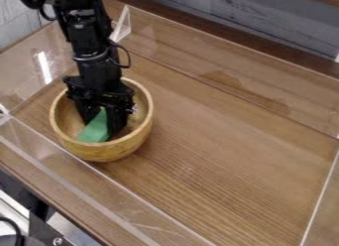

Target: Remove the green block from inside the brown bowl and put it on the table

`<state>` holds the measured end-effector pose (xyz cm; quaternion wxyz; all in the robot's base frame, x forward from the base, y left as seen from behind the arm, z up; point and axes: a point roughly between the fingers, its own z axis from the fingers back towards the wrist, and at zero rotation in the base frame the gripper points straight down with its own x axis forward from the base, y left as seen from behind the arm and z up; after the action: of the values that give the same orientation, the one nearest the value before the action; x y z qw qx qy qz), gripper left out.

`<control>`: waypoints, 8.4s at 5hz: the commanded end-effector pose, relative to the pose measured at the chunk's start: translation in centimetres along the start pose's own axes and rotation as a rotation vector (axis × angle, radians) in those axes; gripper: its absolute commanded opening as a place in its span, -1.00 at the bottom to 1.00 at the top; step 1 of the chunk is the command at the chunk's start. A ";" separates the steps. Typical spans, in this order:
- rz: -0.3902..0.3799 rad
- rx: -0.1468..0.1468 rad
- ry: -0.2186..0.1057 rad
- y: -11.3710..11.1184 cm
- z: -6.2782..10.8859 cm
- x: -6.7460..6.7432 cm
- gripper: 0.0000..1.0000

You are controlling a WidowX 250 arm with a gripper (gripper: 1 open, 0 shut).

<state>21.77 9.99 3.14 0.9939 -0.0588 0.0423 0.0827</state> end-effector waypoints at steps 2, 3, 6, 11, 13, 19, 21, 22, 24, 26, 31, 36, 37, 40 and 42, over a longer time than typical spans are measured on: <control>-0.013 0.023 -0.053 -0.1 2.4 1.1 -1.00; -0.015 0.026 -0.053 -0.3 3.1 1.2 -1.00; -0.018 0.024 -0.050 -0.8 4.1 1.3 -1.00; -0.023 0.005 -0.042 -2.4 6.5 1.4 -1.00; -0.029 -0.001 -0.037 -3.0 6.8 1.5 -1.00; -0.057 -0.006 -0.035 -4.7 7.2 1.6 -1.00; -0.075 -0.017 -0.037 -5.8 7.8 1.3 -1.00; -0.080 -0.020 -0.037 -6.1 8.1 1.2 -1.00; -0.096 -0.025 -0.035 -7.2 8.4 0.8 -1.00; -0.123 -0.029 -0.031 -8.6 8.5 0.3 -1.00; -0.206 -0.036 -0.021 -12.1 8.2 -1.3 -1.00; -0.247 -0.036 -0.047 -17.7 3.6 -2.2 -1.00; -0.244 -0.040 -0.058 -17.5 2.8 -2.1 -1.00; -0.239 -0.049 -0.056 -16.8 2.6 -1.8 1.00; -0.229 -0.063 -0.057 -16.3 3.6 -1.6 1.00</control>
<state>22.16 -5.74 7.04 0.9951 -0.0877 0.0394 -0.0239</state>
